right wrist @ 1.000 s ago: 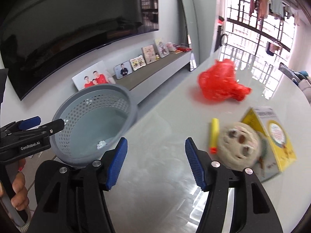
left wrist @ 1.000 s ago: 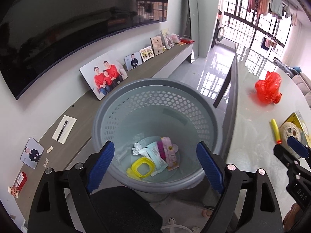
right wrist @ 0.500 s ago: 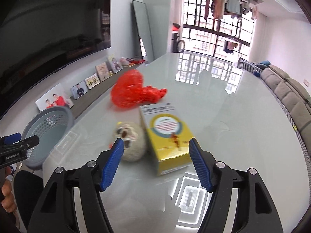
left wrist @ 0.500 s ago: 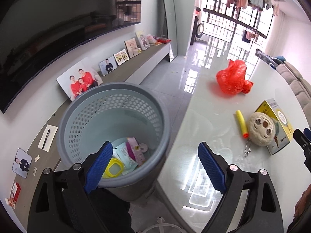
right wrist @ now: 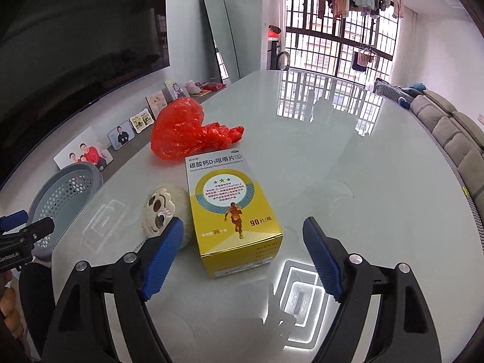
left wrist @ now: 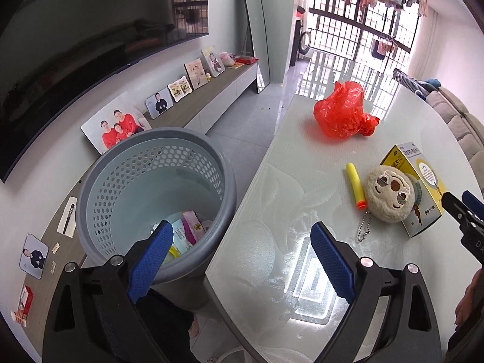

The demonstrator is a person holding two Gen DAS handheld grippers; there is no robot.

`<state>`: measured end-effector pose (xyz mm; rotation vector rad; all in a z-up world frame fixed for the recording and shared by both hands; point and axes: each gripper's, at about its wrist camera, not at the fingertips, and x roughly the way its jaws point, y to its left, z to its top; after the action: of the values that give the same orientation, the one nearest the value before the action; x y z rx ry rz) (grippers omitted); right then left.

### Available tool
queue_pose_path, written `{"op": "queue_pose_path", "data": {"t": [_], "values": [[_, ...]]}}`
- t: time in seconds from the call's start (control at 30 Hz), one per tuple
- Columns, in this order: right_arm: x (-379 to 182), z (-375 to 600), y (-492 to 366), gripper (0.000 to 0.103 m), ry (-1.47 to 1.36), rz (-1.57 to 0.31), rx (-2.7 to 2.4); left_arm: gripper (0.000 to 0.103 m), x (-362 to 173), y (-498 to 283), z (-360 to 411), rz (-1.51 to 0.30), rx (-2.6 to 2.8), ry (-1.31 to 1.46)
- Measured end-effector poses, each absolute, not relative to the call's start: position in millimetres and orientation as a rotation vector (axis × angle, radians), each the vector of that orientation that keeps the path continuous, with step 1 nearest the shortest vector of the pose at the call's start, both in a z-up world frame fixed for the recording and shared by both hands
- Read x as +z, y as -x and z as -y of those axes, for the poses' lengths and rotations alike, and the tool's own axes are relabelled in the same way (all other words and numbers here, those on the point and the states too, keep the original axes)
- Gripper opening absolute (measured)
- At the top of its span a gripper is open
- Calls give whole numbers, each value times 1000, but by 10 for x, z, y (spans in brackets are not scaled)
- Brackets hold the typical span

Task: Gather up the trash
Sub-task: 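Grasp the yellow medicine box with the right tool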

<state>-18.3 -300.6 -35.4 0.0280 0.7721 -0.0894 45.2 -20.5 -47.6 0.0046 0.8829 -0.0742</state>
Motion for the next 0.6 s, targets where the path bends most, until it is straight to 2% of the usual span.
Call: {"op": "queue_pose_path", "data": {"t": [0.27, 0.6], "values": [[-552, 3026, 17, 78, -24, -836, -91, 90, -464, -433, 220, -883, -69, -14], [-565, 3262, -55, 78, -28, -820, -76, 90, -501, -464, 244, -896, -80, -18]]}}
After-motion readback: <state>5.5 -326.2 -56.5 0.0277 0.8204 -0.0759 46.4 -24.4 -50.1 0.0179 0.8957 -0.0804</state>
